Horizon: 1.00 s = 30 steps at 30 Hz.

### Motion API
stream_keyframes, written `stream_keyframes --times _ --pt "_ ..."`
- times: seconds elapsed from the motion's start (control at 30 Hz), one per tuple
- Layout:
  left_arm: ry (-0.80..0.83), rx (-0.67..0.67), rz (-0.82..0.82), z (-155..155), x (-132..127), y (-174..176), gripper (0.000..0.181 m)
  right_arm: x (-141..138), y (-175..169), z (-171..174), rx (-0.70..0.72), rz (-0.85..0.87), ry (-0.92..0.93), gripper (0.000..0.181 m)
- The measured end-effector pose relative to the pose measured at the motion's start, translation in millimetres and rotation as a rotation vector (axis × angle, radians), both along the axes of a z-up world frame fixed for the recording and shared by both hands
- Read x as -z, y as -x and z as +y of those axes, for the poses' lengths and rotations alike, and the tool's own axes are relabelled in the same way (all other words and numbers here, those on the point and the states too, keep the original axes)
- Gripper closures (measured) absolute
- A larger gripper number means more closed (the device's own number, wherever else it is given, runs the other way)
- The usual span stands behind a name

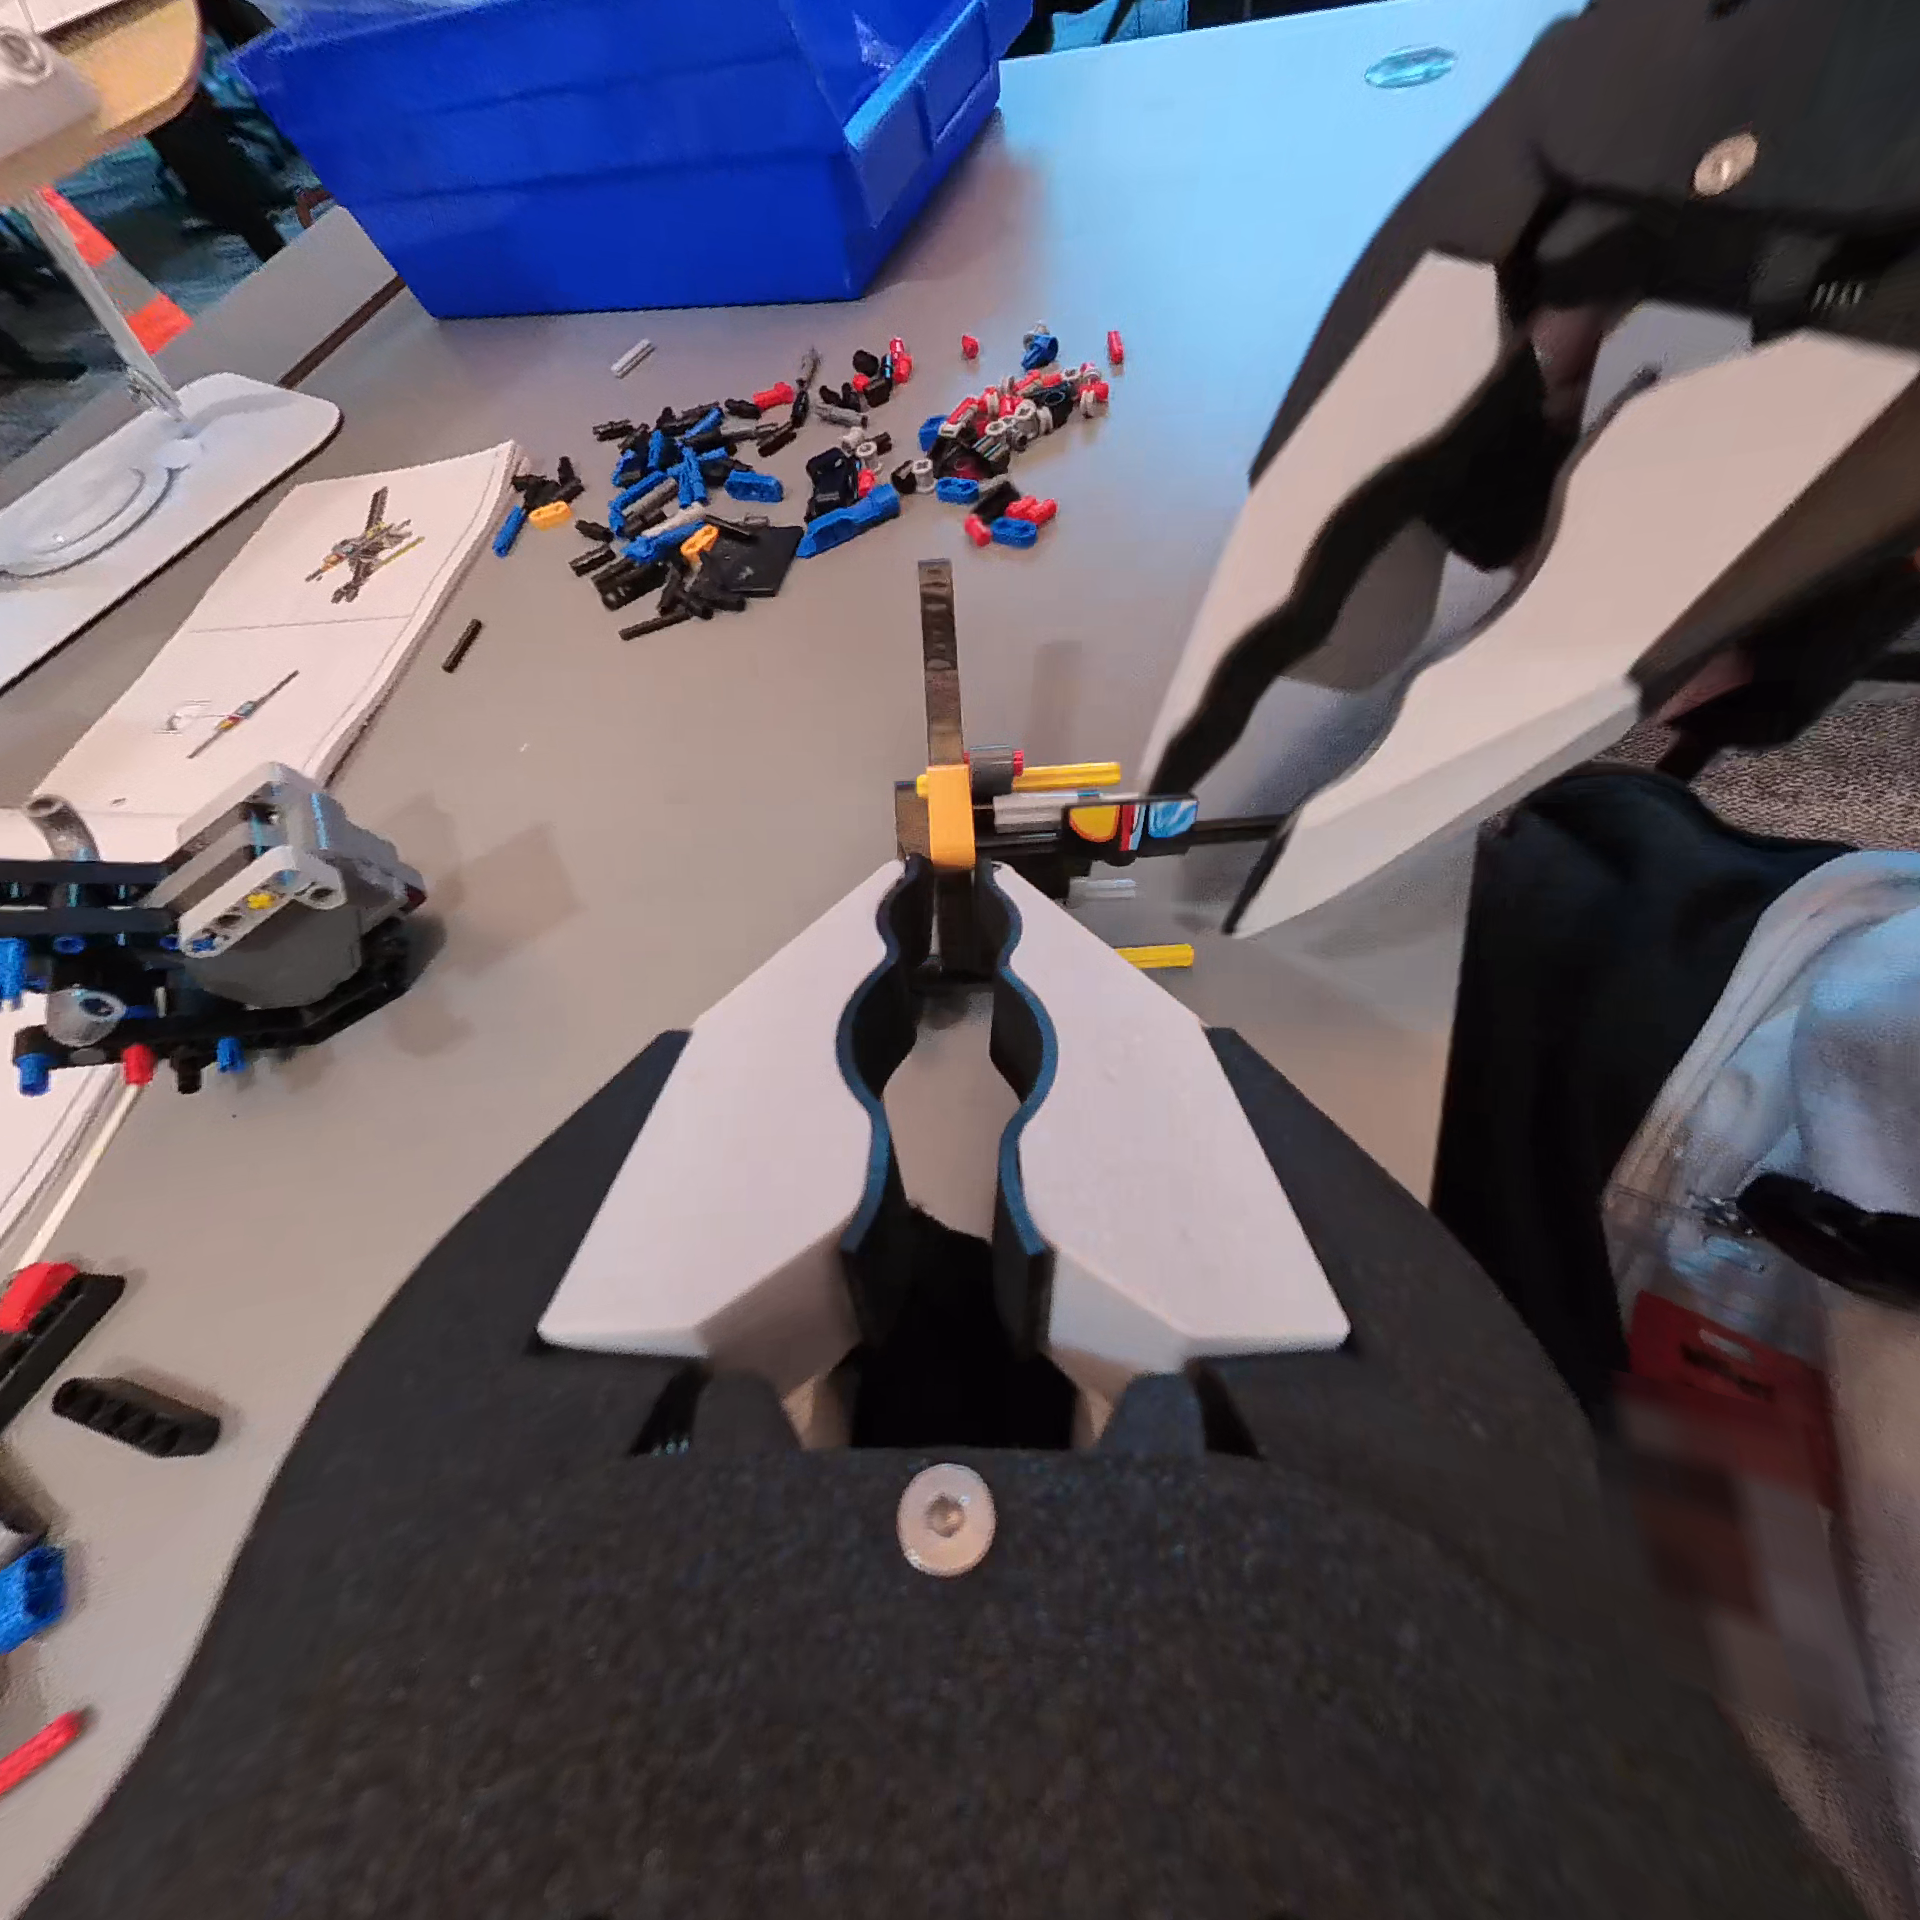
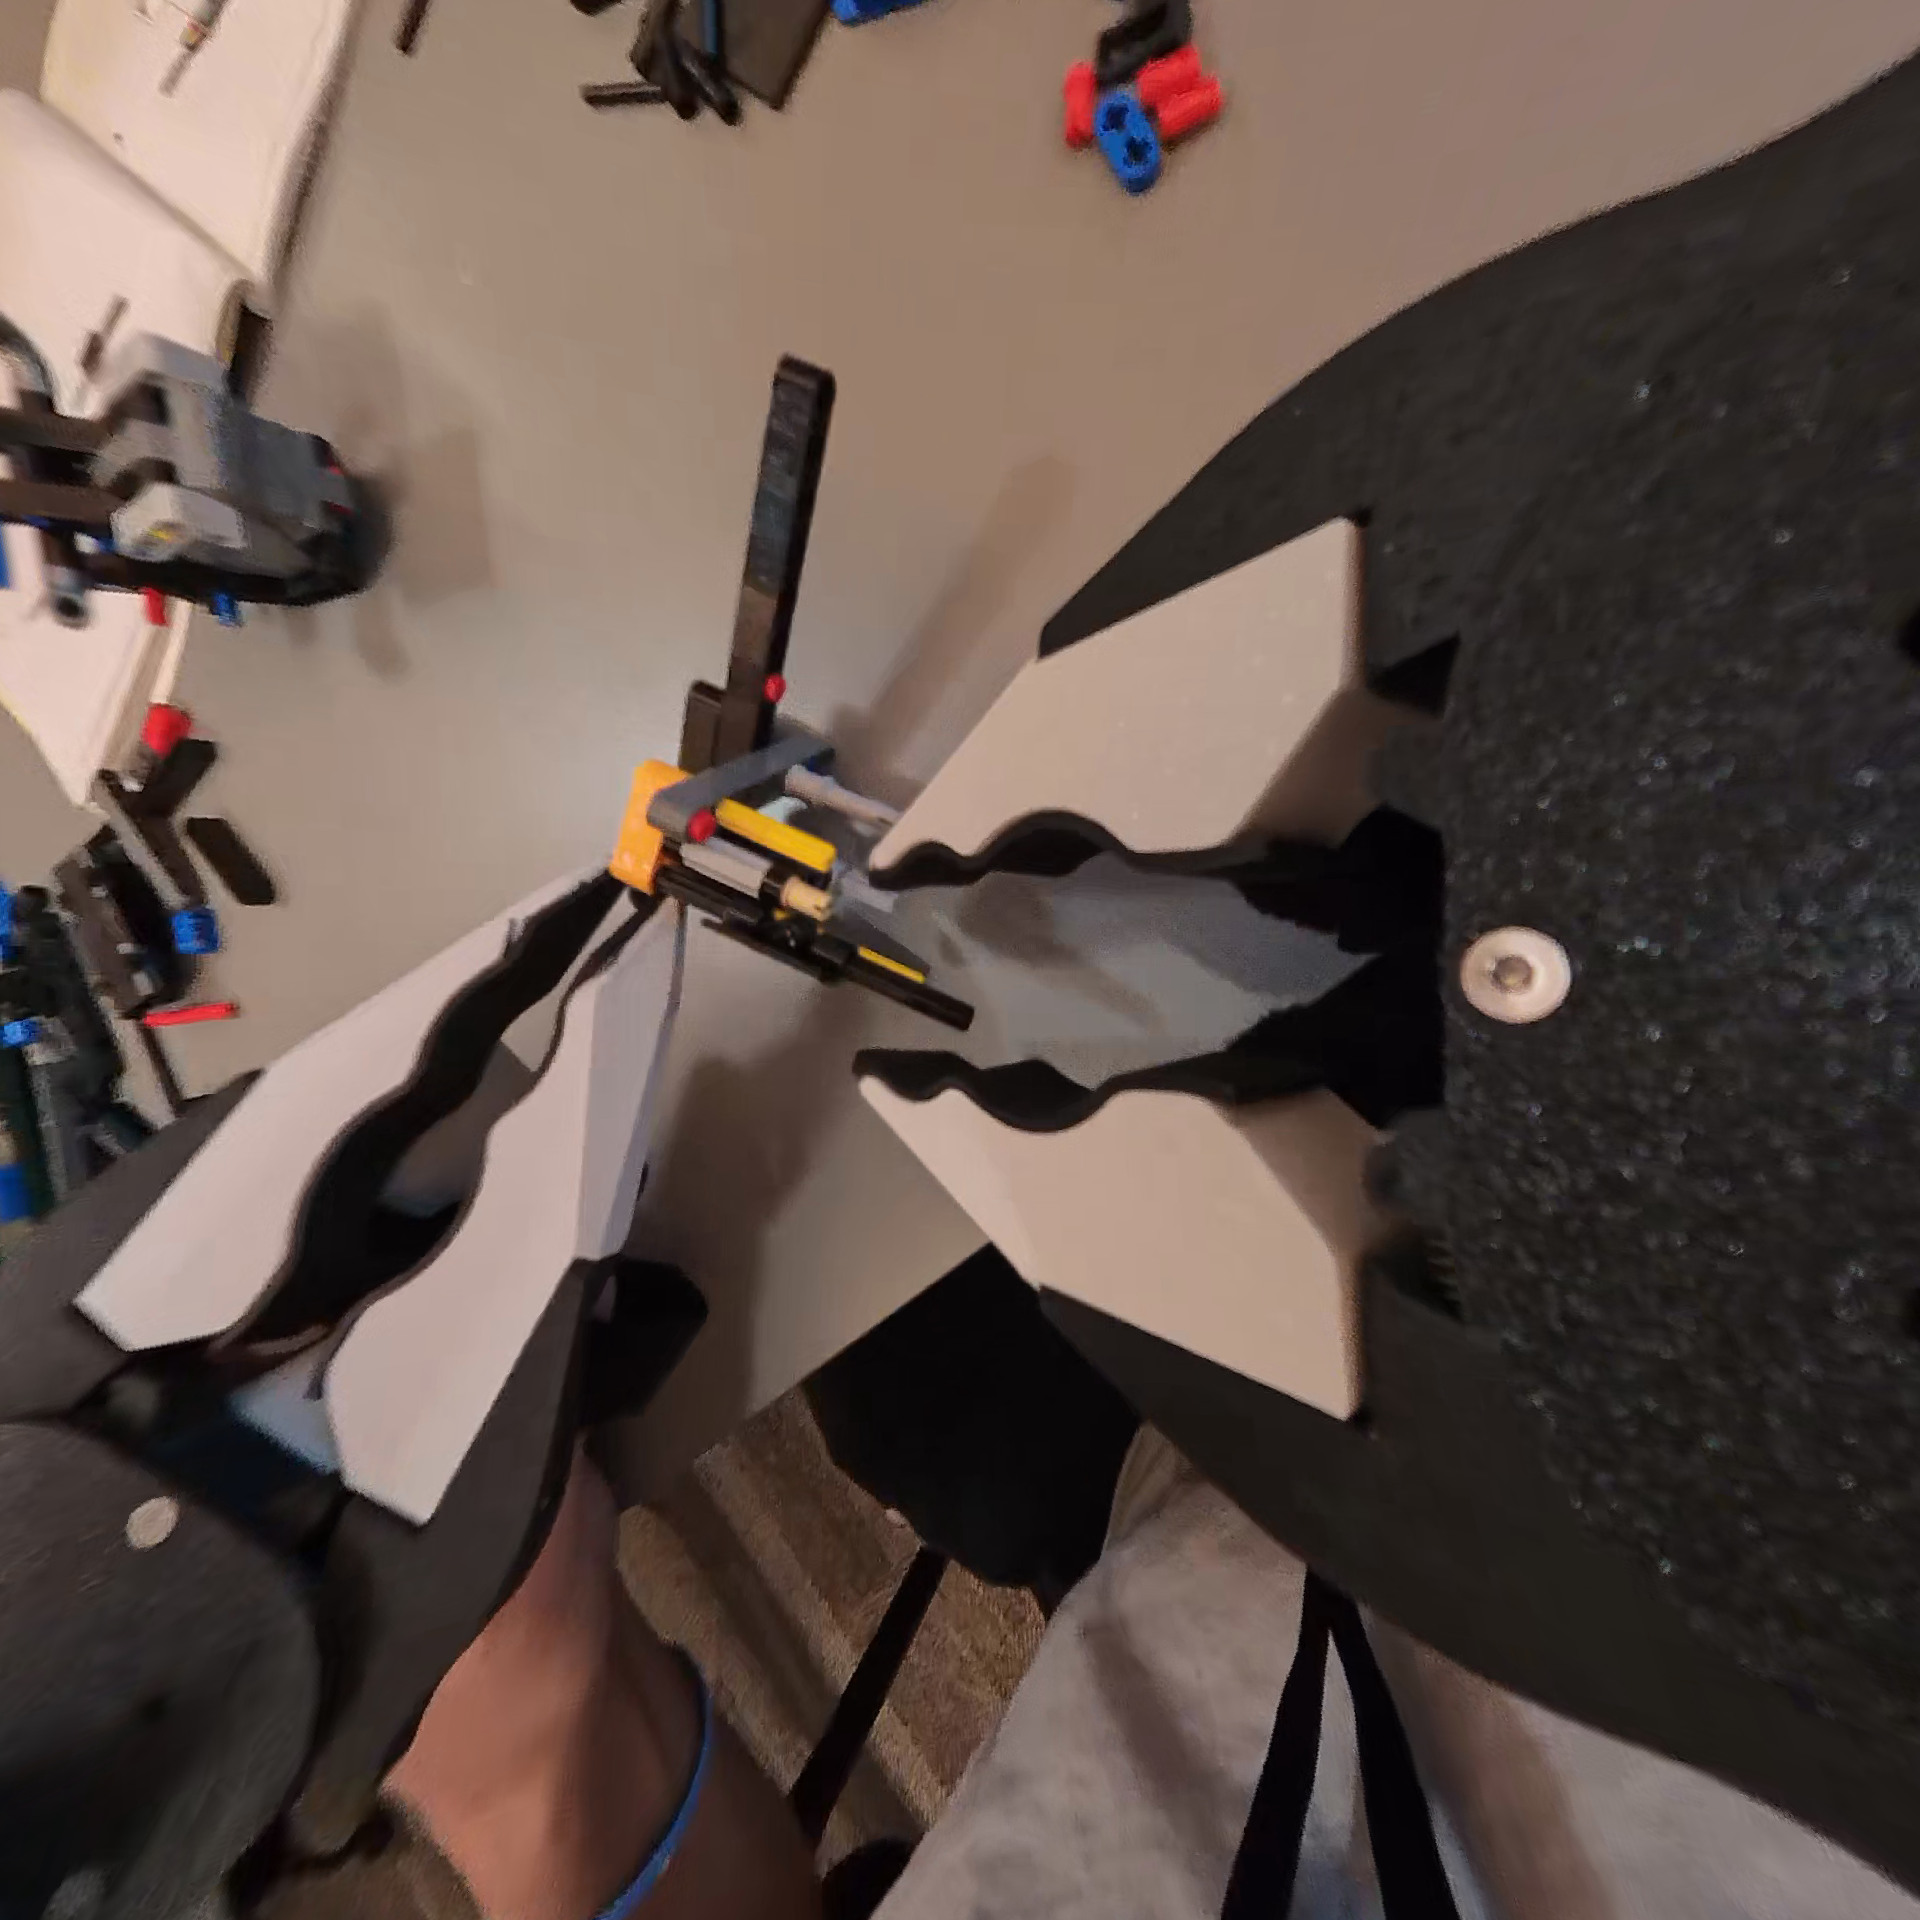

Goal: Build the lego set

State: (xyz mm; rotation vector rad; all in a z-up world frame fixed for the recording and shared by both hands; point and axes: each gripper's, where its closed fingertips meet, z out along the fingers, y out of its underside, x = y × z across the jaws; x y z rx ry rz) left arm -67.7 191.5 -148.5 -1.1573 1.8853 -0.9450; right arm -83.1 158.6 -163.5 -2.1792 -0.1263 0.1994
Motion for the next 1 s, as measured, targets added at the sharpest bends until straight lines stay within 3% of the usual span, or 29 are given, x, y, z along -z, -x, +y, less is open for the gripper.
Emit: stream_keyframes --times 0.13,0.23,0.37,0.47,0.67,0.9,1.0 --pt "-0.04 0.059 0.022 -18.2 0.7 7.8 0.173 4.0 -7.2 -10.1 0.022 -0.093 -0.002 0.165" --pt "-0.082 0.138 0.019 -12.9 -5.3 14.2 0.165 3.0 -4.9 -24.6 -0.138 -0.075 0.001 0.176" --pt "0.076 0.383 0.074 -24.9 -16.0 16.8 0.139 -1.5 -12.2 -28.7 -0.295 0.006 -0.028 0.176" --pt "0.15 0.505 0.12 -32.3 -16.0 14.0 0.134 -12.6 -14.3 -25.1 -0.383 0.007 -0.066 0.176" --pt "0.126 0.593 0.159 -30.3 -7.1 8.7 0.141 -20.9 -15.2 -13.7 -0.516 -0.102 -0.121 0.176" --pt "0.08 0.569 0.15 -21.3 1.8 -2.3 0.156 -19.9 -21.0 -1.5 -0.56 -0.055 -0.08 0.175" --pt "0.063 0.525 0.11 -14.1 2.3 -8.1 0.158 -26.1 -26.4 7.1 -0.52 0.065 -0.077 0.175"
